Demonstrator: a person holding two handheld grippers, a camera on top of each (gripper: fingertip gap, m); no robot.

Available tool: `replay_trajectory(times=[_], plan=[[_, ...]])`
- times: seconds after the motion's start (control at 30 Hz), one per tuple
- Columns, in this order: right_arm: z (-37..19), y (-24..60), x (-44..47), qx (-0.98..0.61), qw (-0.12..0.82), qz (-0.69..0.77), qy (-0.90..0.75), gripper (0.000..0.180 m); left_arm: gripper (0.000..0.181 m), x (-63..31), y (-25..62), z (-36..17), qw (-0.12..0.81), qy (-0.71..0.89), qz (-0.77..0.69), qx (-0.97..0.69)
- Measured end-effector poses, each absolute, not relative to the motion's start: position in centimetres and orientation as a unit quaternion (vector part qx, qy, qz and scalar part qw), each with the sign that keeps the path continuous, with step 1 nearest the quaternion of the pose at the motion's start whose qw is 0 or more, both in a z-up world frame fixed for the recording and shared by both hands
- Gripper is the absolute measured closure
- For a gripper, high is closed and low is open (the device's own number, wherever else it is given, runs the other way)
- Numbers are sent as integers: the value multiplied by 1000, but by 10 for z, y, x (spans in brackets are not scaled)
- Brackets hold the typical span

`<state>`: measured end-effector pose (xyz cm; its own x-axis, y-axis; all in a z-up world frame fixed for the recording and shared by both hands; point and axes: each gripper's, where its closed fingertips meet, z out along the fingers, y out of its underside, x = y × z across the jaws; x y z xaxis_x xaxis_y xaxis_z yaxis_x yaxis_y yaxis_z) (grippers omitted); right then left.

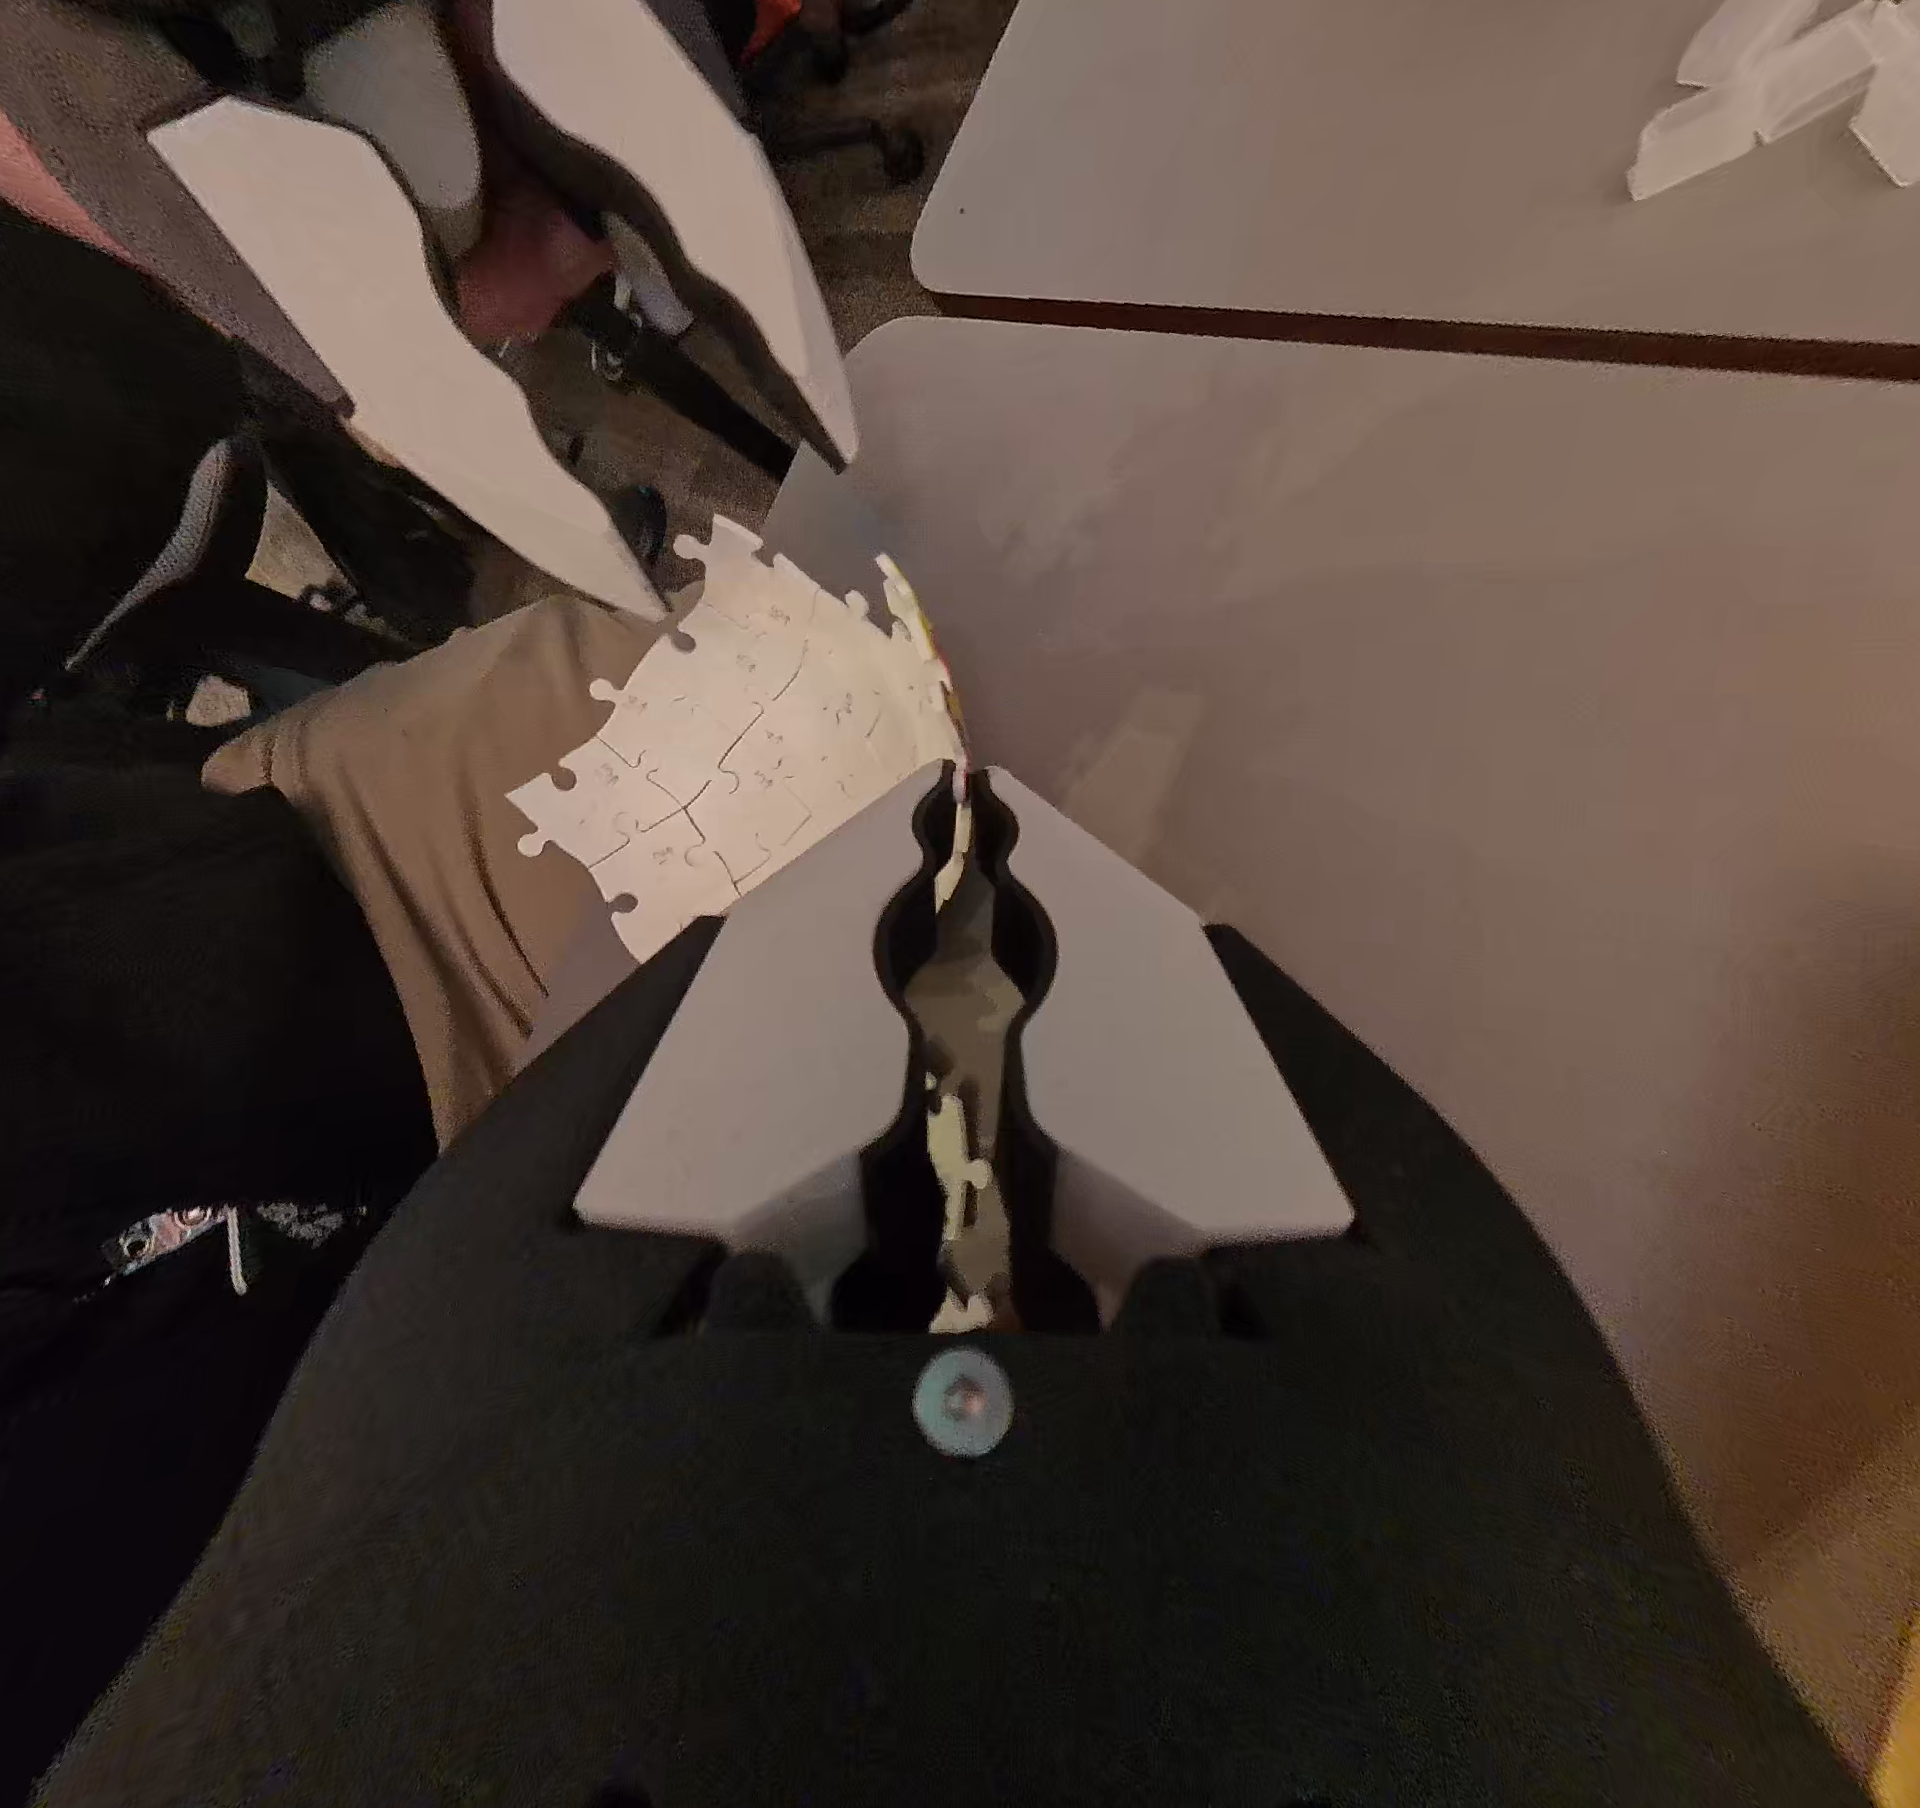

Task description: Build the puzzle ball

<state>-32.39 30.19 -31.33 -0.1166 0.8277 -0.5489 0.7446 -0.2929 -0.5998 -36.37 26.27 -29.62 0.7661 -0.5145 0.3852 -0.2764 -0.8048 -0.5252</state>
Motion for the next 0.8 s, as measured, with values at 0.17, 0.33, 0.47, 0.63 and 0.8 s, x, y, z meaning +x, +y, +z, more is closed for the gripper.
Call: replay_trajectory(times=[0.17,0.33,0.47,0.63,0.8], plan=[[-315,305,-322,-683,61,457,-566,180,129,-360,243,-305,212,146,-305,-917],[-313,304,-320,-695,79,456,-550,180,144,-351,241,-319,198,86,-336,-917],[-312,304,-316,-706,97,455,-535,180,165,-347,243,-322,194,73,-357,-911],[-305,303,-313,-702,104,465,-530,175,172,-348,248,-320,193,76,-363,-908],[-287,307,-307,-696,123,470,-529,164,176,-357,257,-313,201,87,-359,-907]])
